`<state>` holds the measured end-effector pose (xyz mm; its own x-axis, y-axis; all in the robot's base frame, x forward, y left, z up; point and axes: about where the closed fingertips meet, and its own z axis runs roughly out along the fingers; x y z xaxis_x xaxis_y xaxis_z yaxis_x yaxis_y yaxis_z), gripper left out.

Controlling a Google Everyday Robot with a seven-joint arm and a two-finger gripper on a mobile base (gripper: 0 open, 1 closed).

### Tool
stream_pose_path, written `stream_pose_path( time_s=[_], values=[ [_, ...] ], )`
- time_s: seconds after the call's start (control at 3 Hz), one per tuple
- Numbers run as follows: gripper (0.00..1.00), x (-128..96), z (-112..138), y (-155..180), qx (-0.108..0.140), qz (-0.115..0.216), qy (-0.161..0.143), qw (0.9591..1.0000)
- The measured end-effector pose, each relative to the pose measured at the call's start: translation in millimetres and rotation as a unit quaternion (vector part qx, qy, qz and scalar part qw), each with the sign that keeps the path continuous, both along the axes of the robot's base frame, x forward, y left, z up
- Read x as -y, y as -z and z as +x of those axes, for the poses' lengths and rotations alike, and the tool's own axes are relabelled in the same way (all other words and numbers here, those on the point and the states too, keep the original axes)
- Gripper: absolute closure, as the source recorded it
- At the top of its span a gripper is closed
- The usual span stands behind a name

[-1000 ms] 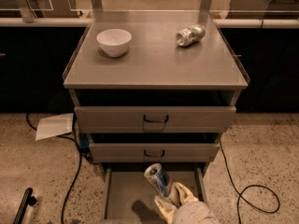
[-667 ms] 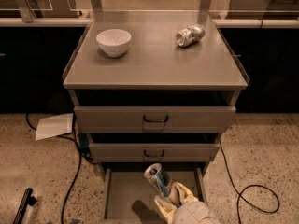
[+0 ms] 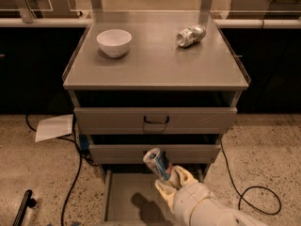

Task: Pick redbull can from bottom drawer and place on counter

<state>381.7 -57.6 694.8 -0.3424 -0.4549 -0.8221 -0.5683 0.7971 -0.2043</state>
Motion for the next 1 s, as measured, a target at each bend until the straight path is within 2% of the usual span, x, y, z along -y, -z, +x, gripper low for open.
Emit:
stream_pose_path(
  time_s=[0.33,0.67,1.0],
  values=[
    [1.0,-1,28,-46,0.048,-0.02,0.001,0.9987],
    [1.0,-3,46,-99,0.097,-0.05,0.01,0.9939],
    [1.0,3,57,-152,0.138,-0.086,0.033,0.9861]
  ],
)
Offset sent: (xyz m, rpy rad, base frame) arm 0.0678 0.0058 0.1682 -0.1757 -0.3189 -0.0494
